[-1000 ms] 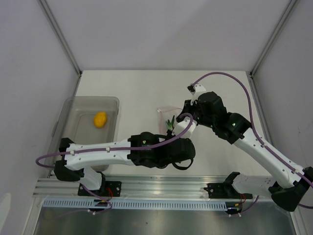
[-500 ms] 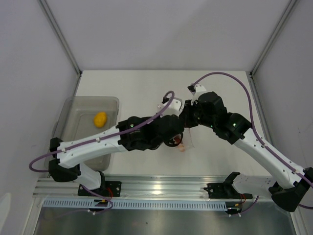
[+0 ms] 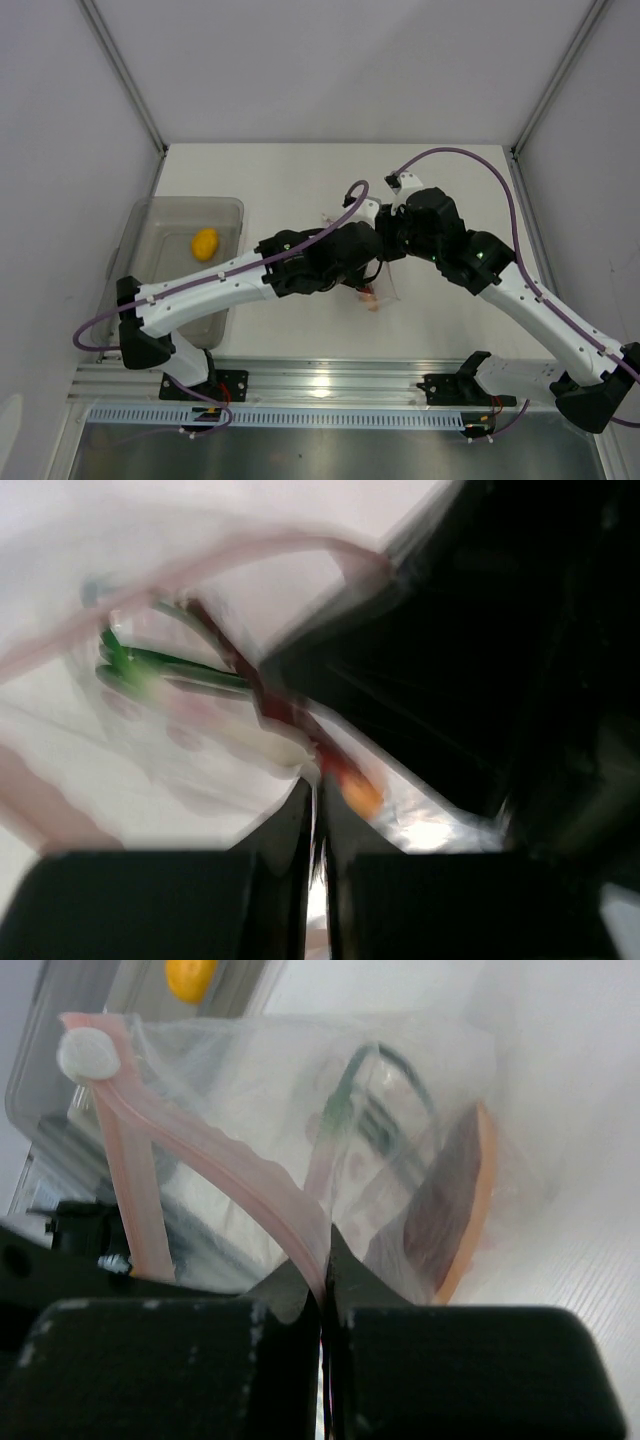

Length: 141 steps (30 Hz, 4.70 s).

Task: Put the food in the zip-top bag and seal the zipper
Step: Adjust the fake vegetable in the zipper food storage bag, then pick up the fake fruit from the bin.

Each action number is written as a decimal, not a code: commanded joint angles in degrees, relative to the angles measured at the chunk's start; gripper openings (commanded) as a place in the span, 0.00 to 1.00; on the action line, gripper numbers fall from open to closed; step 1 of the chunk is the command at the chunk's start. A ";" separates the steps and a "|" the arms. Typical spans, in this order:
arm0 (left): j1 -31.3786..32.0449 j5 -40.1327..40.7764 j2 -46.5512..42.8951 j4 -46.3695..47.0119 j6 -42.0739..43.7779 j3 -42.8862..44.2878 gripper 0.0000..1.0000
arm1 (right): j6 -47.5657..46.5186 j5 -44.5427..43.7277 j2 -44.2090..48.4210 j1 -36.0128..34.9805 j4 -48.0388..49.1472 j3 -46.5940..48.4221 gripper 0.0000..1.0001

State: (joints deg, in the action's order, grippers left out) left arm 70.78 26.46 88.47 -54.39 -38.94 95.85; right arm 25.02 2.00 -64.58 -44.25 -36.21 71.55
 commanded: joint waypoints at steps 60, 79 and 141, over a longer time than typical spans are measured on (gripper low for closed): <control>-74.64 -19.08 -27.30 15.10 -15.91 -48.04 0.99 | -4.36 3.10 0.42 1.36 -1.23 -1.15 0.00; -79.22 -19.69 -4.63 30.30 -13.44 -43.12 1.00 | -7.96 4.15 -1.78 2.85 -3.43 -0.97 0.00; -83.27 -28.56 -14.78 33.47 -13.71 -51.37 0.01 | -8.93 7.93 -0.64 7.07 -3.26 -0.97 0.00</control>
State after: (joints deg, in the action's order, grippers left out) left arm -12.16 0.49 81.87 -20.78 -55.16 45.87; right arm 14.96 9.54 -66.50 -37.36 -42.28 68.82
